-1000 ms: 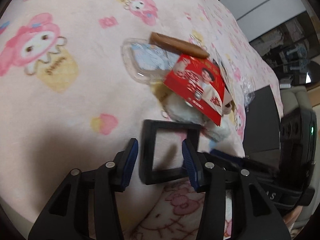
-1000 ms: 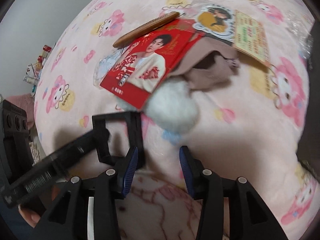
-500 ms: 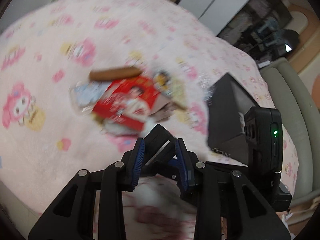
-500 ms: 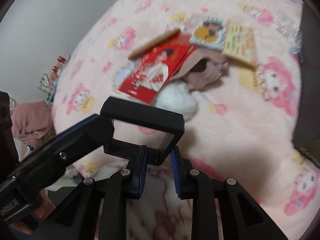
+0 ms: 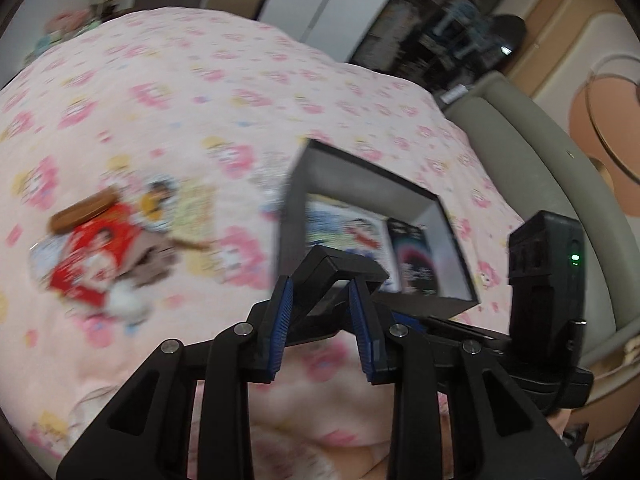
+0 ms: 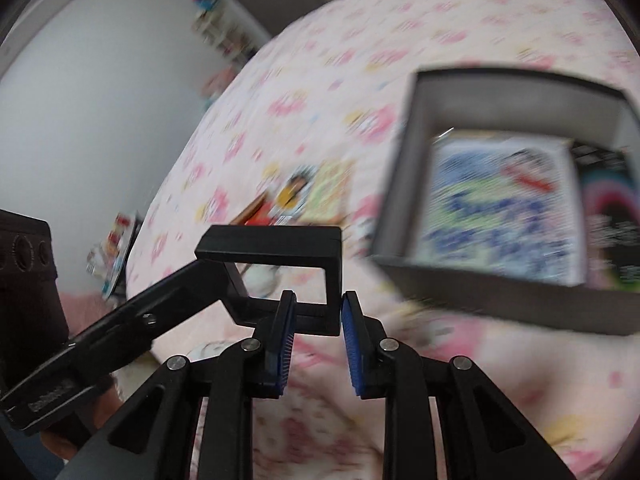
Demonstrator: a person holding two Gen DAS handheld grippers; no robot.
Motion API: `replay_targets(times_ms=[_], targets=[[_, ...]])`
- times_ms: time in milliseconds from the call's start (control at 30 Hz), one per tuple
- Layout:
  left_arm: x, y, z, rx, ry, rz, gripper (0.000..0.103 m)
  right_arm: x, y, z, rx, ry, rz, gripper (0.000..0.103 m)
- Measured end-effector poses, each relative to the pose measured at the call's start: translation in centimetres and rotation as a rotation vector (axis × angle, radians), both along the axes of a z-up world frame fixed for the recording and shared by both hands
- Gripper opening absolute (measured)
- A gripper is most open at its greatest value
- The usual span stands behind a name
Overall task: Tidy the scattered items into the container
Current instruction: 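Carry the black frame with the left gripper over the black box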
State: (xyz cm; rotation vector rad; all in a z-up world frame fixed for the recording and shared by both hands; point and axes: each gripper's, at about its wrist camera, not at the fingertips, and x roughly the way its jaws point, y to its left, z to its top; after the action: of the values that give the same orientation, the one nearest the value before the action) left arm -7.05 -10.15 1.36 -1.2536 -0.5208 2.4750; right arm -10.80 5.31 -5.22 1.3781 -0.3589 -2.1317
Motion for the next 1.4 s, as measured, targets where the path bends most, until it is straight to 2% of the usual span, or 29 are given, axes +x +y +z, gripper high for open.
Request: replay_targets(times_ms=[100,233,400,500,600,767,967,1100,1300,1400], targets=[[-1.8,4.3,0.6,0.003,0.017,-0.062,0.029,-0.8,4.6,1.6,0.017,0.043,-0.072,0.021],[-4.5,9.7,0.2,-0.009,0.002,-0.106,0.029,-2.7,9.0,2.1,0.05,0.071,-0.126,0.021],[-7.6,15.1,-2.6,-0.001,-0.054,-0.135,0.029,-5.4,14.0,1.5,0.141,0.086,-0.165,0.021],[-9.4,16.9,-4.8,0.007,-0.1,-0.139,0.027,-7.1,15.9,0.5,0.185,0.072,-0.171,0.021],[-11.0,17.9,-6.9,0.025,-0.156,-0.15,0.026,-8.2,16.7,-0.9,0.234,0.069,-0.188,0.02],[-12.6,18.5,-9.8,0.018,-0.238,-0.161,0.027,-9.8,18.0,-4.1,0.21,-0.026,-0.182,0.02],[-13.6,18.9,-12.2,0.006,-0.324,-0.148,0.026,-10.1,18.0,-5.1,0.232,-0.048,-0.163,0.018],[-13.8,19.5,-13.9,0.005,-0.399,-0.156,0.025,-9.7,17.4,-5.3,0.294,-0.023,-0.158,0.015],[-13.7,20.1,-13.7,-0.017,-0.394,-0.168,0.025,-9.4,17.5,-5.1,0.35,0.021,-0.185,0.011],[-13.2,20.4,-12.7,-0.049,-0.332,-0.151,0.025,-9.0,17.8,-4.1,0.394,0.084,-0.228,0.011]])
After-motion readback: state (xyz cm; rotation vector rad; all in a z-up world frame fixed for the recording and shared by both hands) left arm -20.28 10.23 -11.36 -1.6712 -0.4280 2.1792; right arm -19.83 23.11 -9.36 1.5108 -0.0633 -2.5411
